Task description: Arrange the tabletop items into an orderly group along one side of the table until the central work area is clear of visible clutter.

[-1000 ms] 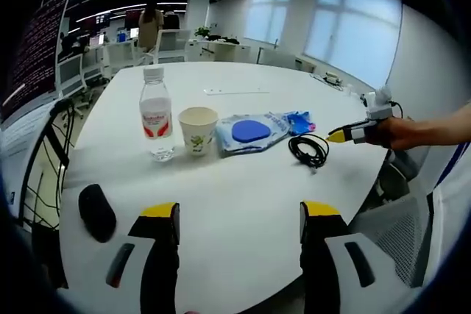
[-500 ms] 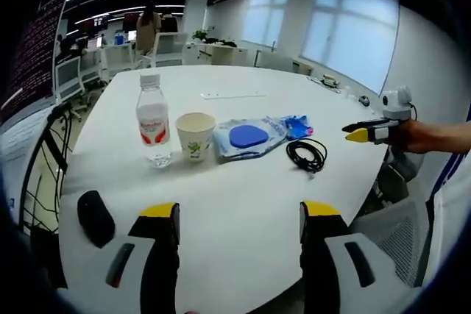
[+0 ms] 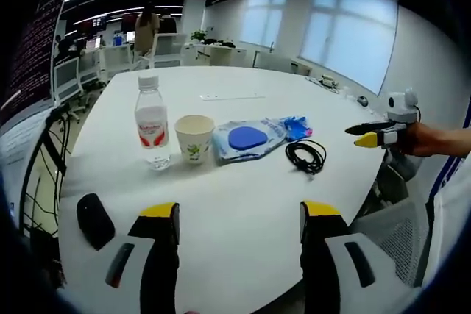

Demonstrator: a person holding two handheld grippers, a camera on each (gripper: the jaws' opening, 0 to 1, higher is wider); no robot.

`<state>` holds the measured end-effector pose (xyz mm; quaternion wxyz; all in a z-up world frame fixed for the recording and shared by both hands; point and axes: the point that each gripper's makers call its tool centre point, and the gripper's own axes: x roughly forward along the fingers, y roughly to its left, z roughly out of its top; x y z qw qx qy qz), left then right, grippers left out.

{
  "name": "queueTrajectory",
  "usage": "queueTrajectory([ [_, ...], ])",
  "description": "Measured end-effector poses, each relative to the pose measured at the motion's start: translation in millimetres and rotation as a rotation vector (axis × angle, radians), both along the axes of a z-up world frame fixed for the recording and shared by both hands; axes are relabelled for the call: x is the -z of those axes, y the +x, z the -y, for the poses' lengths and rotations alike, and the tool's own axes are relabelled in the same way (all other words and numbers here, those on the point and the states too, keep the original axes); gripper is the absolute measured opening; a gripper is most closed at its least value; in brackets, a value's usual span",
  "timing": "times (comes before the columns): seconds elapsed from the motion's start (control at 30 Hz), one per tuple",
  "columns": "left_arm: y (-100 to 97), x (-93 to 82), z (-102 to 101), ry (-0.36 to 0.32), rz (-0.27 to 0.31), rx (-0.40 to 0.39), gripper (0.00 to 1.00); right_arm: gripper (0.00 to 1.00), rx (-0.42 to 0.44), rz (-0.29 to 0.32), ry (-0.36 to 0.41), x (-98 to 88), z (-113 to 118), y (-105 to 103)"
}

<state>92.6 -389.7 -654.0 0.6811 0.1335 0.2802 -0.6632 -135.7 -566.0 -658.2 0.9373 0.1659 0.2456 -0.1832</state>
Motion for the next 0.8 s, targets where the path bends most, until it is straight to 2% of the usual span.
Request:
queueTrajectory([
  [0.8,0.0,1.8,-0.6,0.004,-0.006,-0.003,0.67,0.62,0.002,-0.009,0.043,9.2,-9.8,-4.8],
])
